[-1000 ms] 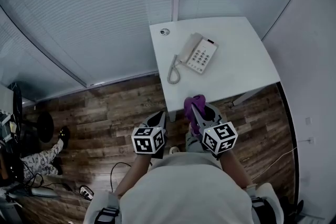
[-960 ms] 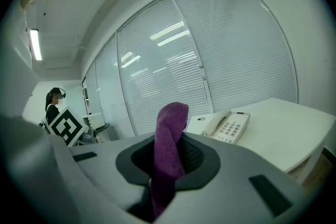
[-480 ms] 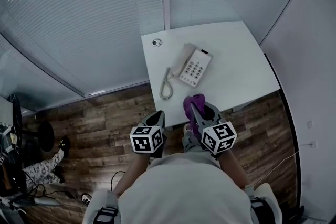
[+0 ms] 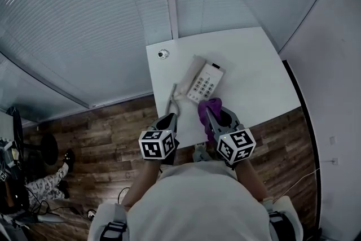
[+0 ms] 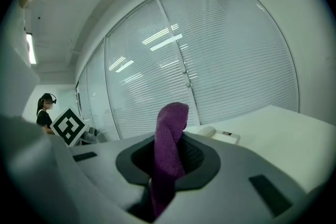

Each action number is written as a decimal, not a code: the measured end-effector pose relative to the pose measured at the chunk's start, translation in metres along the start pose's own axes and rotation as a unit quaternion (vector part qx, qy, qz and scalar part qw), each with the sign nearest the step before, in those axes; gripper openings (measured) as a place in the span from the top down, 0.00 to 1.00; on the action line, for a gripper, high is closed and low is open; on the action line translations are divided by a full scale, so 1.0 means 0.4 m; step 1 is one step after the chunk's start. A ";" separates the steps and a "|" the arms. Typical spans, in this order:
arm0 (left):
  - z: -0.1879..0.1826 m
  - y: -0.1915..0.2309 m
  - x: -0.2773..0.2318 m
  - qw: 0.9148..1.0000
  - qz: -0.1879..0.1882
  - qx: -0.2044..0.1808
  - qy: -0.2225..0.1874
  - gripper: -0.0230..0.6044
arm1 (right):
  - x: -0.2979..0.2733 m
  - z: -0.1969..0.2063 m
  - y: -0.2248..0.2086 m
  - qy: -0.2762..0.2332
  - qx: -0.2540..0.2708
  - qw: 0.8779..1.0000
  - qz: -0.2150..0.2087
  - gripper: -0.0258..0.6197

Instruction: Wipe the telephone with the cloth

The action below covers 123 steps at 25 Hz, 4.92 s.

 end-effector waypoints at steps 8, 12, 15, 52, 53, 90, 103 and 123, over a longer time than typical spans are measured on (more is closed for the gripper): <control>-0.073 -0.008 -0.108 1.000 -0.009 0.008 -0.004 0.93 | -0.063 -0.032 -0.098 0.003 0.005 1.000 -0.014 0.87; -0.109 -0.016 -0.174 1.000 -0.006 0.014 0.000 0.93 | -0.089 -0.044 -0.148 0.004 0.008 1.000 -0.020 0.87; -0.132 -0.029 -0.217 1.000 -0.001 0.009 0.000 0.93 | -0.098 -0.049 -0.178 0.005 0.010 1.000 -0.024 0.87; -0.208 -0.012 -0.646 0.967 -0.048 -0.213 0.129 0.56 | -0.216 -0.017 -0.376 0.020 -0.030 0.998 -0.049 0.87; -0.209 -0.012 -0.646 0.967 -0.046 -0.213 0.133 0.56 | -0.218 -0.016 -0.378 0.021 -0.032 0.998 -0.049 0.87; -0.256 -0.049 -0.487 0.996 0.075 -0.039 0.027 0.60 | -0.219 -0.046 -0.362 0.000 0.007 0.999 -0.046 0.87; -0.257 -0.108 -0.381 0.980 0.195 0.046 -0.018 0.60 | -0.243 -0.131 -0.371 -0.044 0.024 0.997 -0.059 0.87; -0.242 -0.151 -0.304 0.942 0.312 0.118 -0.042 0.60 | -0.263 -0.252 -0.289 -0.107 0.051 0.985 -0.126 0.87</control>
Point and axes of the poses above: the fingertips, and each gripper's own axes: x backward along the fingers, y to its left, z out of its underside, the point moved 7 cm from there along x, backward along the fingers, and after that the axes turned 8 degrees about x, right-handed, at the moved point
